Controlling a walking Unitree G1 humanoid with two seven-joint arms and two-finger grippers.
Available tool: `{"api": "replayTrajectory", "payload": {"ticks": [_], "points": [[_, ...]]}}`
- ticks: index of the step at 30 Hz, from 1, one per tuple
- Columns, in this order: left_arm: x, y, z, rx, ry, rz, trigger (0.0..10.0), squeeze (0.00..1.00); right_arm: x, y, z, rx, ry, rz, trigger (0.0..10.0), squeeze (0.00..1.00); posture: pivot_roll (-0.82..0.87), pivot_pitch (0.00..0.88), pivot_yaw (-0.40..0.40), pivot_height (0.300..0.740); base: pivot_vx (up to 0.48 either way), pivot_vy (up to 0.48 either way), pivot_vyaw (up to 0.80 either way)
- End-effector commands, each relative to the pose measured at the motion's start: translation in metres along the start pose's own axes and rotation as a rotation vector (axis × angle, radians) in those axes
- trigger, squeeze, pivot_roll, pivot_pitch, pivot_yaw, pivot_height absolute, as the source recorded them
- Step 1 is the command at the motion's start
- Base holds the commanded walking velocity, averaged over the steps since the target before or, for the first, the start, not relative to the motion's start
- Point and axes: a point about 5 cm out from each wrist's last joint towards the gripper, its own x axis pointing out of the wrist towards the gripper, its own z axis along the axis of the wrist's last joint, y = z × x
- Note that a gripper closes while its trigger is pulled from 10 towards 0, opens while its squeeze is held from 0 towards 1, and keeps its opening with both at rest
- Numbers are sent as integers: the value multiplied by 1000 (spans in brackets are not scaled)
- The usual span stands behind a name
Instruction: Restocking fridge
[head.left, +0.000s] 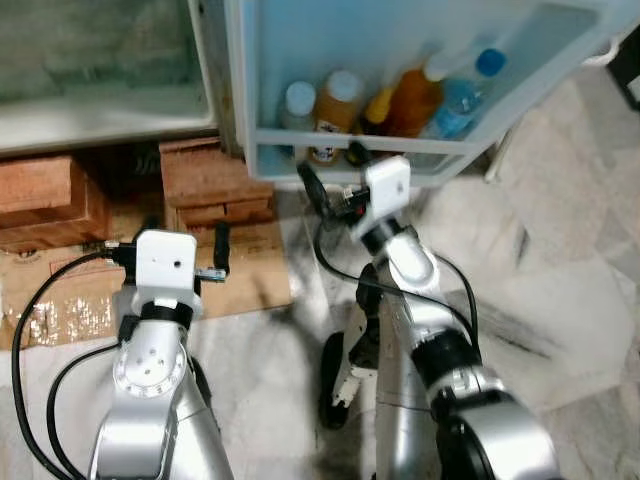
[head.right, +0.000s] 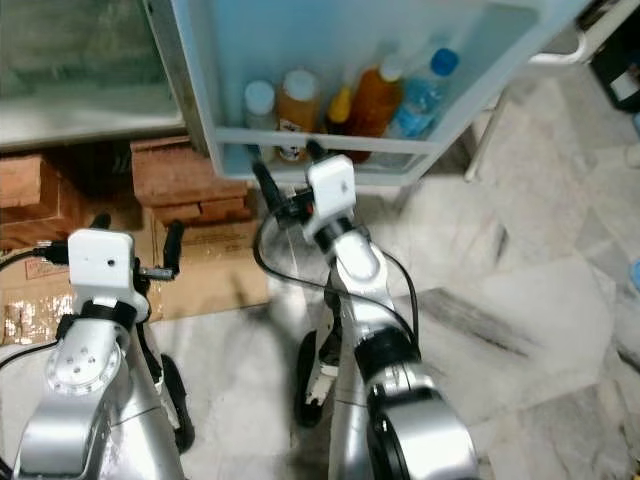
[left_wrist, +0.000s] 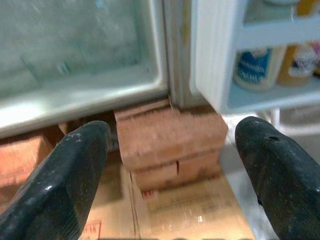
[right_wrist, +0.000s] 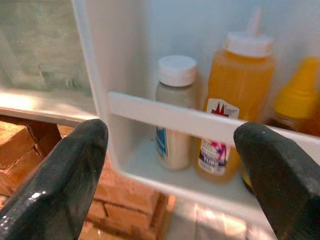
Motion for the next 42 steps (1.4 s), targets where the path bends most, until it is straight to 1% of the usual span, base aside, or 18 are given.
{"api": "replayTrajectory", "payload": {"ticks": [1, 2, 3, 4, 5, 6, 7, 11, 14, 18, 23, 27, 31, 33, 34, 38, 39, 42], "points": [[-1, 2, -7, -4, 12, 5, 10000, 0, -4, 2, 6, -4, -10, 5, 10000, 1000, 93, 119, -139, 462, 0, 0, 0], [-1, 3, -8, -4, 10, 9, 10000, 0, -8, 3, 6, 0, -9, 2, 10000, 1000, 93, 119, -139, 462, 0, 0, 0], [0, 4, -9, -4, 8, 12, 10000, 0, -11, 4, 7, 5, -5, 5, 10000, 561, 88, 98, -135, 462, 0, 0, 0], [2, 4, -10, -3, 7, 13, 10000, 0, -13, 5, 7, 9, -1, 8, 10000, 561, 88, 89, -132, 462, 0, 0, 0], [2, 5, -11, -4, 6, 16, 10000, 0, -15, 5, 9, 21, -13, 7, 10000, 78, 87, 71, -127, 462, 0, 0, 0], [3, 6, -12, -4, 4, 18, 10000, 0, -17, 4, 11, 31, -18, 6, 10000, 78, 86, 64, -126, 462, 0, 0, 0], [4, 7, -15, -6, 1, 23, 10000, 0, -17, 1, 13, 49, -10, -25, 10000, 0, 81, 42, -119, 472, 0, 0, 0], [11, 6, -18, -1, -17, 18, 10000, 0, -7, -4, 20, 100, -12, -67, 10000, 0, 82, 5, -105, 495, 0, 0, 0], [21, 6, -14, 12, -47, 22, 10000, 0, 3, -6, 27, 93, -31, -73, 10000, 0, 85, 0, -91, 519, 0, 0, 0], [24, 10, -14, 18, -55, 34, 10000, 0, 6, -7, 30, 103, -34, -80, 10000, 0, 91, 0, -86, 538, 0, 0, 0], [21, 15, -17, 31, -61, 49, 10000, 0, 6, -6, 31, 129, -25, -94, 10000, 0, 103, 0, -83, 557, 0, 0, 0], [11, 17, -20, 35, -52, 48, 10000, 0, -3, -5, 26, 132, -9, -109, 10000, 0, 107, 0, -78, 581, 0, 0, 0], [-2, 15, -25, 19, -29, 57, 10000, 0, -27, -16, 19, 94, 36, -153, 10000, 0, 98, 0, -71, 604, 0, 0, 0], [-7, 16, -27, 23, -29, 67, 10000, 0, -36, -19, 17, 84, 52, -163, 10000, 0, 95, 0, -71, 614, 0, 0, 0], [-7, 16, -27, 23, -29, 67, 10000, 0, -36, -19, 17, 84, 52, -163, 10000, 0, 95, 0, -71, 614, 0, 0, 0], [-32, 18, -42, 38, 36, 39, 10000, 0, -86, -30, -2, 51, 185, -219, 10000, 0, 86, 0, -74, 637, 0, 0, 0], [-32, 18, -42, 38, 36, 39, 10000, 0, -86, -30, -2, 51, 185, -219, 10000, 0, 86, 0, -74, 637, 0, 0, 0], [-37, 17, -47, 52, 52, 19, 10000, 0, -111, -30, -14, 44, 266, -225, 10000, 0, 82, 0, -79, 651, 0, 0, 0]]}}
